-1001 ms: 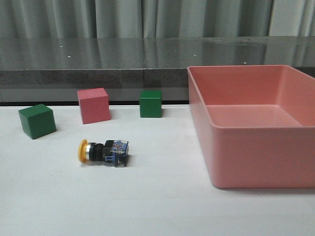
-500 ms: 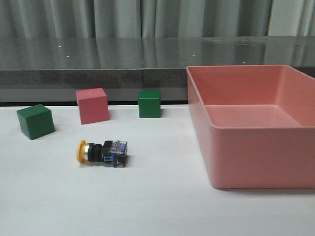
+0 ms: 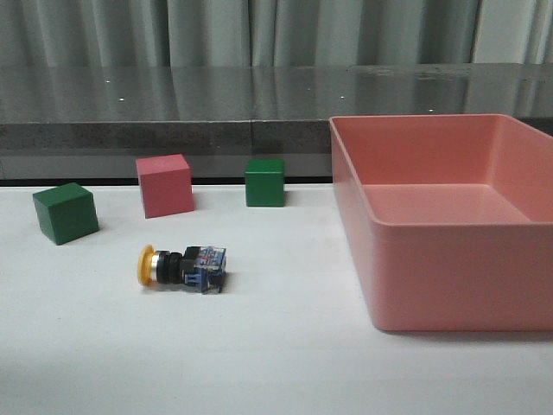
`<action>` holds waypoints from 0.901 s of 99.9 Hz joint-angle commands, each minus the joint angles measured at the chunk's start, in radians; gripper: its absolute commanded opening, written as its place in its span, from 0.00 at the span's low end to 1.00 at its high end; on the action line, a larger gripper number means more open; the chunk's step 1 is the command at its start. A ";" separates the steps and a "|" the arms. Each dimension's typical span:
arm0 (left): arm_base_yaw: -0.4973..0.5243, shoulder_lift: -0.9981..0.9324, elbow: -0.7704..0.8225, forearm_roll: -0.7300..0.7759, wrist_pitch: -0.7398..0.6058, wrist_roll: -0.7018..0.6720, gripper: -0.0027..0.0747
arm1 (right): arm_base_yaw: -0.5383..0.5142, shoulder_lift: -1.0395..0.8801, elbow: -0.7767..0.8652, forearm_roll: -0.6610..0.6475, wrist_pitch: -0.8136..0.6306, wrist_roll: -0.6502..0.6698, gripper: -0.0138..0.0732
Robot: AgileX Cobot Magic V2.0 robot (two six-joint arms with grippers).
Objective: Place and stand button with both arms
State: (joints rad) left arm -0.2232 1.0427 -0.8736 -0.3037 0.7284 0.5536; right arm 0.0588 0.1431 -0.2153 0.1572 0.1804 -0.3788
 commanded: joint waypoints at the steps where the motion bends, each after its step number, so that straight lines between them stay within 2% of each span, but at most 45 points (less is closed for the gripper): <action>1: -0.039 0.074 -0.096 -0.020 -0.017 0.041 0.64 | -0.005 0.008 -0.028 0.007 -0.085 0.000 0.09; 7: -0.060 0.130 -0.123 -0.022 -0.037 0.041 0.82 | -0.005 0.008 -0.028 0.007 -0.085 0.000 0.09; 14: -0.076 0.182 -0.143 -0.022 -0.092 0.041 0.91 | -0.005 0.008 -0.028 0.007 -0.085 0.000 0.09; 21: -0.076 0.230 -0.146 -0.032 -0.152 0.041 0.91 | -0.005 0.008 -0.028 0.007 -0.085 0.000 0.09; 30: -0.076 0.270 -0.146 -0.083 -0.166 0.045 0.90 | -0.005 0.008 -0.028 0.007 -0.084 0.000 0.09; 39: -0.076 0.316 -0.146 -0.117 -0.214 0.122 0.90 | -0.005 0.008 -0.028 0.007 -0.084 0.000 0.09; 49: -0.066 0.366 -0.146 -0.282 -0.241 0.371 0.90 | -0.005 0.008 -0.028 0.007 -0.084 0.000 0.09; 58: -0.036 0.418 -0.146 -0.538 -0.201 0.708 0.90 | -0.005 0.008 -0.028 0.007 -0.084 0.000 0.09; 68: 0.035 0.487 -0.146 -0.822 -0.010 1.105 0.90 | -0.005 0.008 -0.028 0.007 -0.084 0.000 0.09; 75: 0.096 0.546 -0.146 -0.946 0.158 1.306 0.90 | -0.005 0.008 -0.028 0.007 -0.084 0.000 0.09; 82: 0.150 0.602 -0.146 -1.013 0.250 1.428 0.90 | -0.005 0.008 -0.028 0.007 -0.084 0.000 0.09; 90: 0.184 0.657 -0.146 -1.064 0.243 1.458 0.90 | -0.005 0.008 -0.028 0.007 -0.084 0.000 0.09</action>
State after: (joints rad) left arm -0.0720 1.6871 -0.9898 -1.2302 0.9117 1.9229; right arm 0.0588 0.1431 -0.2153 0.1572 0.1804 -0.3788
